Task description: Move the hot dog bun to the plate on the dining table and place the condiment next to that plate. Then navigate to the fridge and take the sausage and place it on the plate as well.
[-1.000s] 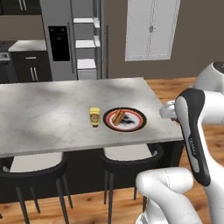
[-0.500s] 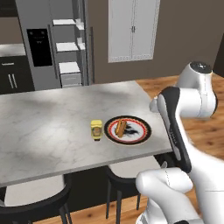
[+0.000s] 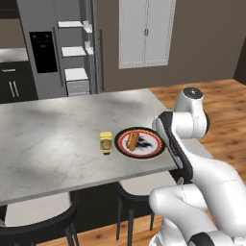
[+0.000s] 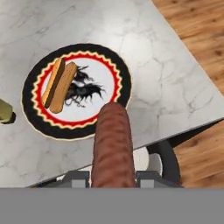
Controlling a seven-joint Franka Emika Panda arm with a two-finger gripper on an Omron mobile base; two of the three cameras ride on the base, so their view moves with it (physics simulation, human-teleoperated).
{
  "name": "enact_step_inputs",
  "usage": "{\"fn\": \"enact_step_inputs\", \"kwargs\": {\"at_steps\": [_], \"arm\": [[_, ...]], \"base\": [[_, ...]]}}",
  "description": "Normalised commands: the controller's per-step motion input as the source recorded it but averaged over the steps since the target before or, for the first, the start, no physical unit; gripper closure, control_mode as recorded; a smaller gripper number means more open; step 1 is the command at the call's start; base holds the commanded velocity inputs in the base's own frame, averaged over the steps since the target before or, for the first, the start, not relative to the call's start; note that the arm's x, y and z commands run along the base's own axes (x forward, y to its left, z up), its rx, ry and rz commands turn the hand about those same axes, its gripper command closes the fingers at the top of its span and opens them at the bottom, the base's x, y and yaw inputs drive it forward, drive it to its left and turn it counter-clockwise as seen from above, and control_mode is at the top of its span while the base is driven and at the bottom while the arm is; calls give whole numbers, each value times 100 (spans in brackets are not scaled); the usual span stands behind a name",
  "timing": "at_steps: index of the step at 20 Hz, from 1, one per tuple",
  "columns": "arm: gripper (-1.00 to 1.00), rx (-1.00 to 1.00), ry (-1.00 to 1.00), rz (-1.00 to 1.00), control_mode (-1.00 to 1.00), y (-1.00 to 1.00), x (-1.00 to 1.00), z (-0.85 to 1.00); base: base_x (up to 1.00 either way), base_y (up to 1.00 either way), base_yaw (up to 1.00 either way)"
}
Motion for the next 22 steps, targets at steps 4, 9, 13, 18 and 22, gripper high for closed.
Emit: {"fn": "enact_step_inputs", "kwargs": {"at_steps": [4,9,13,18,22], "arm": [[100,0,0,-1,-100,18,58,-81],[100,0,0,0,-100,28,65,-55],[100,0,0,-1,-100,10,73,-36],[100,0,0,-2,-100,0,66,-21],[100,0,0,-2,-100,0,56,-10]], "base": [[0,0,0],[0,0,0],[0,0,0],[0,0,0],[0,0,0]]}}
